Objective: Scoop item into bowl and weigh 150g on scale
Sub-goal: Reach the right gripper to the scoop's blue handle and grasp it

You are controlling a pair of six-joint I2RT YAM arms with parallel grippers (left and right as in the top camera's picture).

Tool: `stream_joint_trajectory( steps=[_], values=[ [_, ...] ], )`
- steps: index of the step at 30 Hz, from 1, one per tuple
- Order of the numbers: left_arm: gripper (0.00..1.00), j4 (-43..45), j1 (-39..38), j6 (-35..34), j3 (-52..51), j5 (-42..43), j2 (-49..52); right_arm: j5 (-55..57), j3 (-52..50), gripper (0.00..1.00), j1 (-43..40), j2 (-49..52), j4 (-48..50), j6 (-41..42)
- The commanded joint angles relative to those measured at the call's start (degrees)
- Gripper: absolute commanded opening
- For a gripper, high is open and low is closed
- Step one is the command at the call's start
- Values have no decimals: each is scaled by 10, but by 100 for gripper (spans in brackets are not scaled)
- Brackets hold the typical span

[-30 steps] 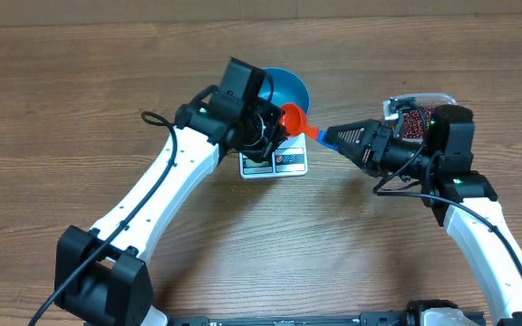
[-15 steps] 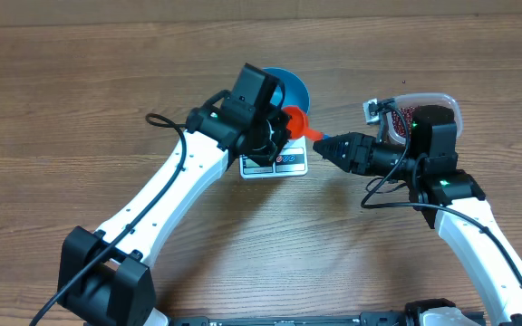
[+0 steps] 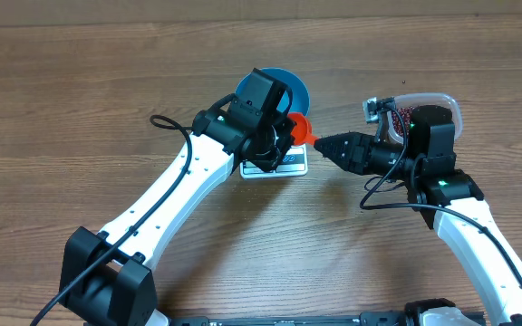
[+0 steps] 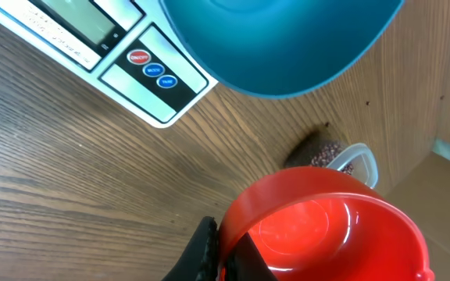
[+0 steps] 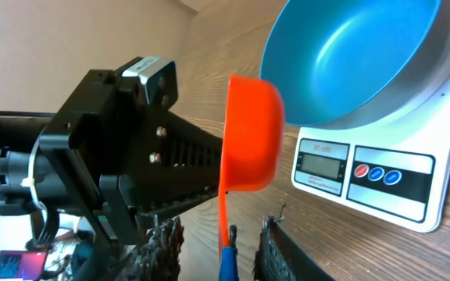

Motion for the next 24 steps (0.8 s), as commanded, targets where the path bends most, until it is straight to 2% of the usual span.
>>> stream_joint_trajectory(
  steps=[1, 8, 10, 17, 24],
  values=[
    [4, -6, -1, -4, 10, -23, -12, 12, 11, 30, 2, -3, 4, -6],
    [4, -8, -1, -6, 10, -41, -12, 18, 11, 29, 2, -3, 4, -6],
    [4, -8, -1, -7, 10, -43, -12, 18, 11, 25, 2, -3, 4, -6],
    [4, -9, -1, -39, 10, -48, -12, 18, 11, 25, 2, -3, 2, -6],
    [4, -21, -1, -118, 10, -47, -12, 30, 11, 25, 2, -3, 18, 5]
  ],
)
